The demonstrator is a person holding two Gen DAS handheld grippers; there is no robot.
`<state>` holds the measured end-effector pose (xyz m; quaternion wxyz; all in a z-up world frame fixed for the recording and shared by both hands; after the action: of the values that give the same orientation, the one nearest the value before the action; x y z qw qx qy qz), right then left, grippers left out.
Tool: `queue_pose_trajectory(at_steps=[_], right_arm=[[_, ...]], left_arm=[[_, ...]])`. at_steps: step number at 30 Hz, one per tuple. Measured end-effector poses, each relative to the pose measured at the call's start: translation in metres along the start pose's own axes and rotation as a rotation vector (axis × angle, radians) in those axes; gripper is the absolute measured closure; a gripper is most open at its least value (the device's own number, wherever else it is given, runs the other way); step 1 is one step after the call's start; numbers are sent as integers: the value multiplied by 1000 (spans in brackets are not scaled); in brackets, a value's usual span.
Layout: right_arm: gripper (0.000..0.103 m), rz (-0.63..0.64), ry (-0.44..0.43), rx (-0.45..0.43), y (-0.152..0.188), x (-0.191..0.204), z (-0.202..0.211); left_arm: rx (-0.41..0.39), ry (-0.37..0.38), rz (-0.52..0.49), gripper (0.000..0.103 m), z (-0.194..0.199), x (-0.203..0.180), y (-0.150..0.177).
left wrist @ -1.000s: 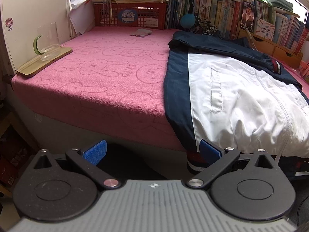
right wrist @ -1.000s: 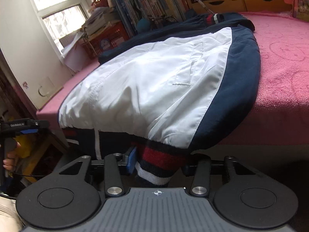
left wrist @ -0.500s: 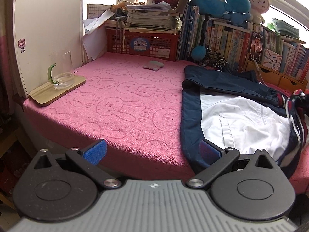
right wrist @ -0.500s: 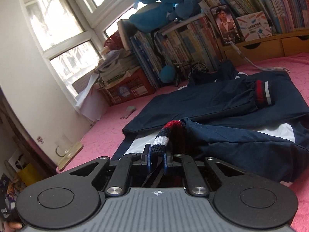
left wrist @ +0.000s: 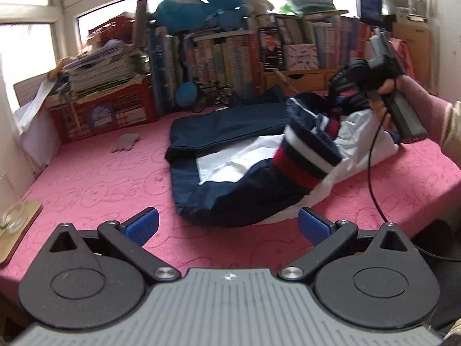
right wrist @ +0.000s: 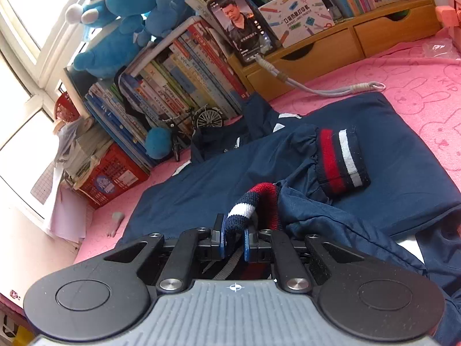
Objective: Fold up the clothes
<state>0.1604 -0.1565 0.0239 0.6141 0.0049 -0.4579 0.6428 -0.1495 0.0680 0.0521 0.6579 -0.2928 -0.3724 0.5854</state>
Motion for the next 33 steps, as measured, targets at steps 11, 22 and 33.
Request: queue_pose_trajectory(at_steps=[11,22,33], right_arm=[[34,102,-264,-6,-20,-11,58],[25,738,119,21,-10,14,37],[85,722,54,100,15,13,-1]], left_arm=[[46,44,353,12,-100,64,-29],[76,278,483,8,-132,95,-31],[35,188,487,85,-133,85,-34]])
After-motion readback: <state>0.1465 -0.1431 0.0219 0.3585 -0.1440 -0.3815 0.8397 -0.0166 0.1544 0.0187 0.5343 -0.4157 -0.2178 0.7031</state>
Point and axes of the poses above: each gripper's, at about its wrist camera, not at the fingertips, and z roughly against the way its jaws point, x to its left, y to its underside, the point moved 3 cm from there along -z, roughly the way its jaws point, and after that the axes turned 2 degrees about x, right-handed, at the moved point
